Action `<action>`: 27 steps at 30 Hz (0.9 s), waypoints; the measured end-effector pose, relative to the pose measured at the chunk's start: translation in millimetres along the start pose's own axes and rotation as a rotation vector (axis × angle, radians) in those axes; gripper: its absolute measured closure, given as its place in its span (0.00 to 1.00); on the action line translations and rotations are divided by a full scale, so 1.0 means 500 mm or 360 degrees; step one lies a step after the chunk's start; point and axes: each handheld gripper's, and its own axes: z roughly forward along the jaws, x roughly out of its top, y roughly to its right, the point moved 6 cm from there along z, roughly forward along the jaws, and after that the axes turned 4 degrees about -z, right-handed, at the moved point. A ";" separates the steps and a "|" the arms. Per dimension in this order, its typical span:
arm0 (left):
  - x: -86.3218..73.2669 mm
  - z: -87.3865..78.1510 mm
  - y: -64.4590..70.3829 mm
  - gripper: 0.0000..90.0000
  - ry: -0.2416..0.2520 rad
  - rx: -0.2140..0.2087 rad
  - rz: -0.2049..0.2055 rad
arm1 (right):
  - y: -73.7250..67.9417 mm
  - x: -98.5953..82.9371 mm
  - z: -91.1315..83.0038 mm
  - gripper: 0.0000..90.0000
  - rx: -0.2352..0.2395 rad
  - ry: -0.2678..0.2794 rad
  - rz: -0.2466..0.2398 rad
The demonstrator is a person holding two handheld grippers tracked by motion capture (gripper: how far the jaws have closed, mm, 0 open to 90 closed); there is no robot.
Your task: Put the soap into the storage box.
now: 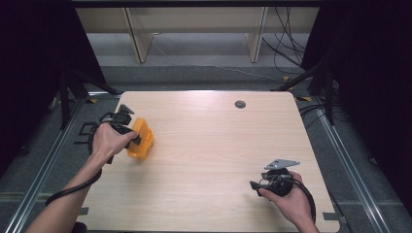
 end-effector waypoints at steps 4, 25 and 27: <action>-0.001 0.009 -0.002 0.67 -0.0008 0.0001 0.0002 | 0.000 0.000 0.000 0.47 -0.0001 0.0000 0.0003; -0.003 0.038 -0.006 0.67 0.0068 0.0003 0.0081 | 0.002 -0.001 0.002 0.47 -0.0004 0.0002 -0.0031; -0.004 0.038 -0.005 0.66 0.0073 -0.0001 0.0084 | 0.002 -0.002 0.001 0.47 -0.0001 -0.0003 -0.0033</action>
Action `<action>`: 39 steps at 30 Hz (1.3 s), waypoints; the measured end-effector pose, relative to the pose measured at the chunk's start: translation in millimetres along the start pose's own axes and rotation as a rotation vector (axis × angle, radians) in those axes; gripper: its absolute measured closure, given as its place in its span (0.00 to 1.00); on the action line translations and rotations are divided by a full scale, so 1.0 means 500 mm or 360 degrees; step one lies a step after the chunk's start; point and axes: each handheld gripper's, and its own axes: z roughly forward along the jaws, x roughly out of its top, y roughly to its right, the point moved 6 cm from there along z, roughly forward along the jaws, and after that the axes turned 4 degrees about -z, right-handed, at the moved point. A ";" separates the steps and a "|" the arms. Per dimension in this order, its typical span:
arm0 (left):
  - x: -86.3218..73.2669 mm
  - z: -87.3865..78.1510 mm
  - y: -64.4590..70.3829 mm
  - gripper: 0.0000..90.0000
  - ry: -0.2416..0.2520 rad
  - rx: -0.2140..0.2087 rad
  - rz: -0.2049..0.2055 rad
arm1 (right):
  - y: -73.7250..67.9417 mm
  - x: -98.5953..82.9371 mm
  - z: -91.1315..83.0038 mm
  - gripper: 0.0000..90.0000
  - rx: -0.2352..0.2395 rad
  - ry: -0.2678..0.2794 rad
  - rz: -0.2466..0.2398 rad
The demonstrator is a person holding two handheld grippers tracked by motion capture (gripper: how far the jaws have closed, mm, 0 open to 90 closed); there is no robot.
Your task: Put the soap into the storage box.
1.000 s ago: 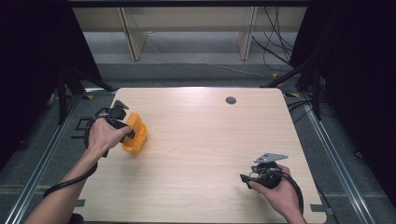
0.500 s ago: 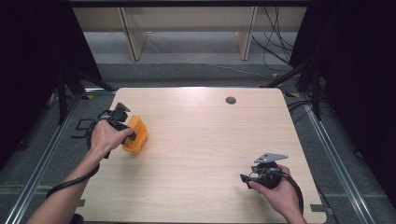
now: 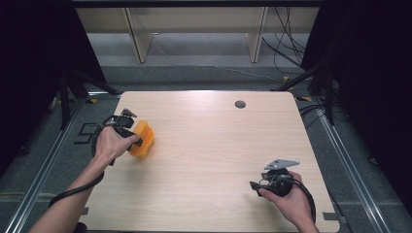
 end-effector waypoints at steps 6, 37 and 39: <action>0.005 -0.005 0.004 0.58 0.0065 0.0025 -0.0015 | -0.002 0.000 -0.001 0.47 0.0006 -0.0008 0.0025; -0.023 -0.108 -0.004 0.35 0.0286 0.0008 0.0123 | -0.005 -0.002 0.000 0.47 0.0014 -0.0026 0.0048; -0.029 -0.115 -0.005 0.35 0.0281 0.0015 0.0122 | -0.004 -0.002 0.000 0.47 0.0011 -0.0023 0.0042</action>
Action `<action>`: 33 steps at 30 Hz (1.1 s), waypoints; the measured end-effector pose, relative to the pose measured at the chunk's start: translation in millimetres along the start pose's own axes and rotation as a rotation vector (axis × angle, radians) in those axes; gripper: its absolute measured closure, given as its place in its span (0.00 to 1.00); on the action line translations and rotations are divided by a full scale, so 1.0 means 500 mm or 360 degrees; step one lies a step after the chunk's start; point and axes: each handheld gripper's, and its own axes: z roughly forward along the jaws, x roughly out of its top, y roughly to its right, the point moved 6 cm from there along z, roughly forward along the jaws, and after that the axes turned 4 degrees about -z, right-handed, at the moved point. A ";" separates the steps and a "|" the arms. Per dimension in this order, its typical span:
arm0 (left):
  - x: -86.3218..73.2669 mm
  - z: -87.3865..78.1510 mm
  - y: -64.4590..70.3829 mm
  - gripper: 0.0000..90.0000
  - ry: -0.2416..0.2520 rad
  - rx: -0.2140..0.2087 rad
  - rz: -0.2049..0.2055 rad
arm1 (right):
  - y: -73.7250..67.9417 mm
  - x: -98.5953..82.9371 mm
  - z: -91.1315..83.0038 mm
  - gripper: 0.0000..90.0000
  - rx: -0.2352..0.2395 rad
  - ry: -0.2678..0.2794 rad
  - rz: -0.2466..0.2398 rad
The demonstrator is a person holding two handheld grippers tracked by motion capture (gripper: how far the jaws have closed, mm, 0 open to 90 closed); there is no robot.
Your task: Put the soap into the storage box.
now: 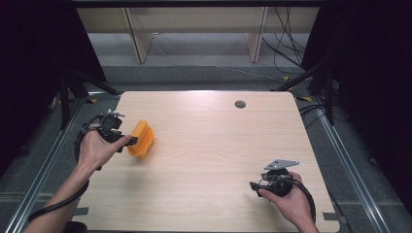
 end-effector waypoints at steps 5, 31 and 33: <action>-0.029 -0.029 -0.007 0.35 0.0084 -0.0031 0.0011 | 0.001 0.001 -0.001 0.47 -0.0004 0.0004 -0.0002; -0.235 -0.020 -0.046 0.34 0.0082 -0.0011 -0.0040 | 0.003 0.002 -0.001 0.47 -0.0022 0.0034 -0.0041; -0.245 -0.019 -0.050 0.40 0.0031 0.0002 0.0000 | 0.003 0.003 -0.002 0.47 -0.0019 0.0031 -0.0033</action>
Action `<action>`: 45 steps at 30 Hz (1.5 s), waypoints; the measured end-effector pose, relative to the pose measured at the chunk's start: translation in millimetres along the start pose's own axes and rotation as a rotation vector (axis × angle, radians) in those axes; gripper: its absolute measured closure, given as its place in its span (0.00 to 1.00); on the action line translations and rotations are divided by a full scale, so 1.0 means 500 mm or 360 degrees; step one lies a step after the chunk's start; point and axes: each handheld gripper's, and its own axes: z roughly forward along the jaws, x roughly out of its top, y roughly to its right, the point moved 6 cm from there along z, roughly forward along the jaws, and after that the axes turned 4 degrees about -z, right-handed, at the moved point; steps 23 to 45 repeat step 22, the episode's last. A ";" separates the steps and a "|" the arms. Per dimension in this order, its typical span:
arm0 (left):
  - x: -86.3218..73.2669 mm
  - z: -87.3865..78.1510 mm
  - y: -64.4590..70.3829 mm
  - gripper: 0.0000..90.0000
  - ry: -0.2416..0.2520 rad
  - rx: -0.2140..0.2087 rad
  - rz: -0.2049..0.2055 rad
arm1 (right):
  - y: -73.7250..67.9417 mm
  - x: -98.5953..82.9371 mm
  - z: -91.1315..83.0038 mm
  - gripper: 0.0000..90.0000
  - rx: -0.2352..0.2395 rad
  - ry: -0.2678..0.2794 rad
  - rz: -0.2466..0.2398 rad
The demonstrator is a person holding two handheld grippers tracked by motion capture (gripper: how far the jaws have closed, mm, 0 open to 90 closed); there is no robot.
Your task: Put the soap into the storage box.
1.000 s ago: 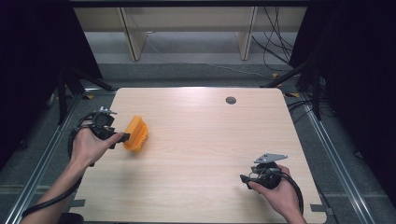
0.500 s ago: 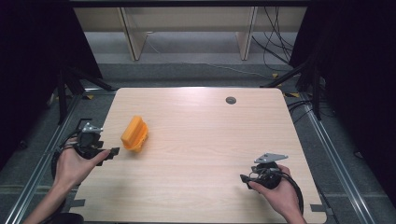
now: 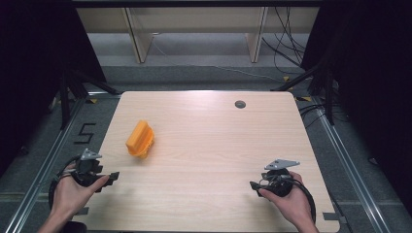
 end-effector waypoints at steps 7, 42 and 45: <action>-0.023 0.021 0.003 0.36 -0.0052 -0.0078 -0.0018 | -0.001 0.002 0.000 0.47 0.0002 0.0012 -0.0007; -0.022 0.037 0.002 0.33 -0.0037 -0.0145 -0.0074 | -0.001 0.001 -0.003 0.47 0.0000 0.0000 0.0003; -0.022 0.037 0.002 0.33 -0.0037 -0.0145 -0.0074 | -0.001 0.001 -0.003 0.47 0.0000 0.0000 0.0003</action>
